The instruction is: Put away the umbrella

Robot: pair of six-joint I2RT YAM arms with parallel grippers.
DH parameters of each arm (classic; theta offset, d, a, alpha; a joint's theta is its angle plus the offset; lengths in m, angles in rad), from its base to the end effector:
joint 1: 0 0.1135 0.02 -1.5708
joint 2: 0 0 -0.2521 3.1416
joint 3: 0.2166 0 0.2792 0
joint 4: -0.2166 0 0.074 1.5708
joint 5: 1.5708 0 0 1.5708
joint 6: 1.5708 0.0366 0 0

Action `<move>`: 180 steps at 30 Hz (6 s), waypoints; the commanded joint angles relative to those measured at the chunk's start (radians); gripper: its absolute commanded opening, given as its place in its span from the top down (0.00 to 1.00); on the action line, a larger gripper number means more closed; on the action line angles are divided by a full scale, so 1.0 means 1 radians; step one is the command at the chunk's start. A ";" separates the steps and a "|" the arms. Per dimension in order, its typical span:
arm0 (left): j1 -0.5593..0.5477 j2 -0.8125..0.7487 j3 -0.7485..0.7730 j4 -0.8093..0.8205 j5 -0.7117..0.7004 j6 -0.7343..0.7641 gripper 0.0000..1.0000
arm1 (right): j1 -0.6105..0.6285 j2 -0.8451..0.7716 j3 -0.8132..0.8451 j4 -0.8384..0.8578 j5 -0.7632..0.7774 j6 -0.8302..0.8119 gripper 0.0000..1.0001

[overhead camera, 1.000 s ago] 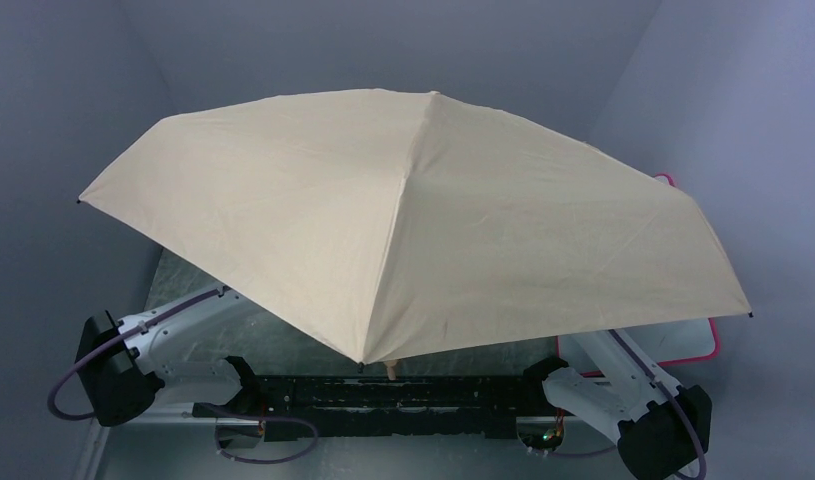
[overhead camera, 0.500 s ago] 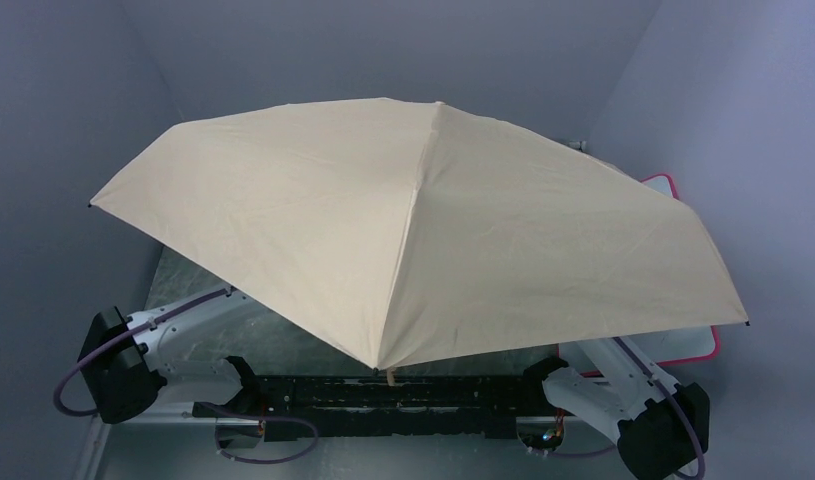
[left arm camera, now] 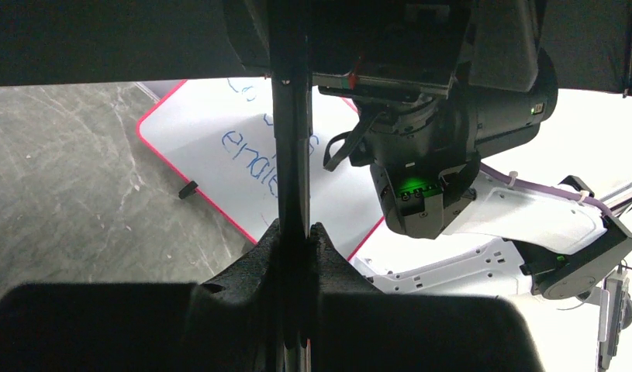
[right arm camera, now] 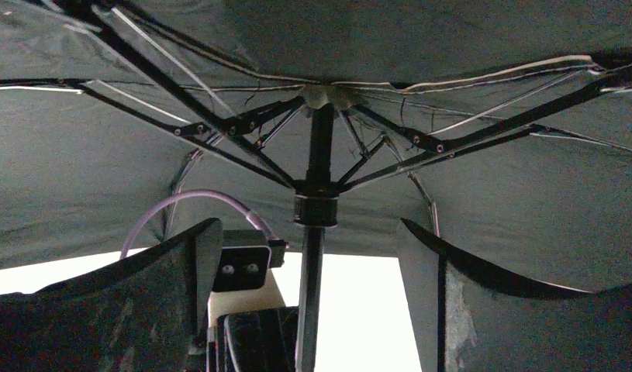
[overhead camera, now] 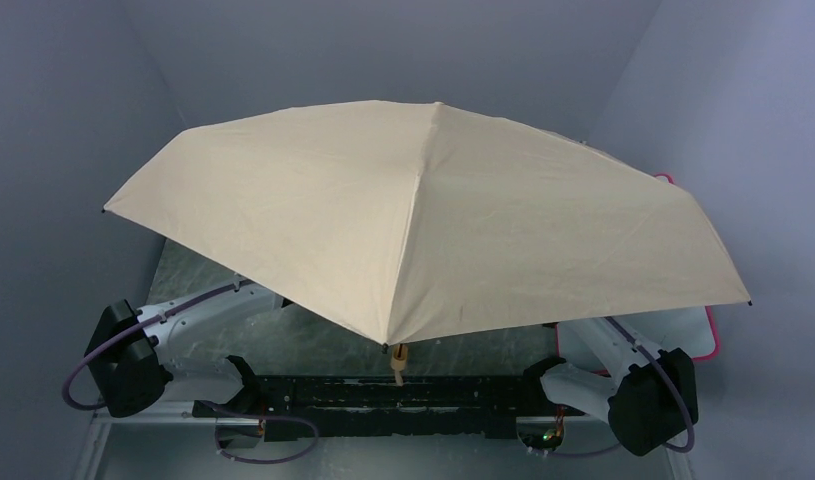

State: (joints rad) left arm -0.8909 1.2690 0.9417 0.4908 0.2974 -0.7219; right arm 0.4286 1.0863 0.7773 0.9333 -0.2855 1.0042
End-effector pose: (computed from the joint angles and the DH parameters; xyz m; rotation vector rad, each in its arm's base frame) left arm 0.1992 -0.2634 0.3411 0.4114 1.5510 -1.5080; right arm 0.2405 0.1212 0.3746 0.0152 1.0765 1.4417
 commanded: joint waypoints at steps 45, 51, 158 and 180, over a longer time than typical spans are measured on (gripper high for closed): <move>-0.037 -0.023 0.037 -0.003 0.033 0.023 0.95 | 0.095 0.055 -0.052 0.177 0.039 -0.019 1.00; -0.026 -0.037 0.057 -0.015 -0.047 0.024 0.95 | 0.242 -0.059 -0.178 0.009 0.143 -0.121 1.00; -0.114 -0.015 0.508 -1.099 -0.421 0.329 0.95 | 0.458 -0.072 0.068 -0.794 0.724 0.180 1.00; -0.113 -0.079 0.116 -0.904 -0.255 0.239 0.36 | 0.456 -0.123 -0.123 -0.709 0.892 0.227 1.00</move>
State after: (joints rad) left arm -1.0008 1.2034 1.0828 -0.4419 -0.0204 -0.4644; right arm 0.8883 0.9867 0.6483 0.1631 0.5369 1.2495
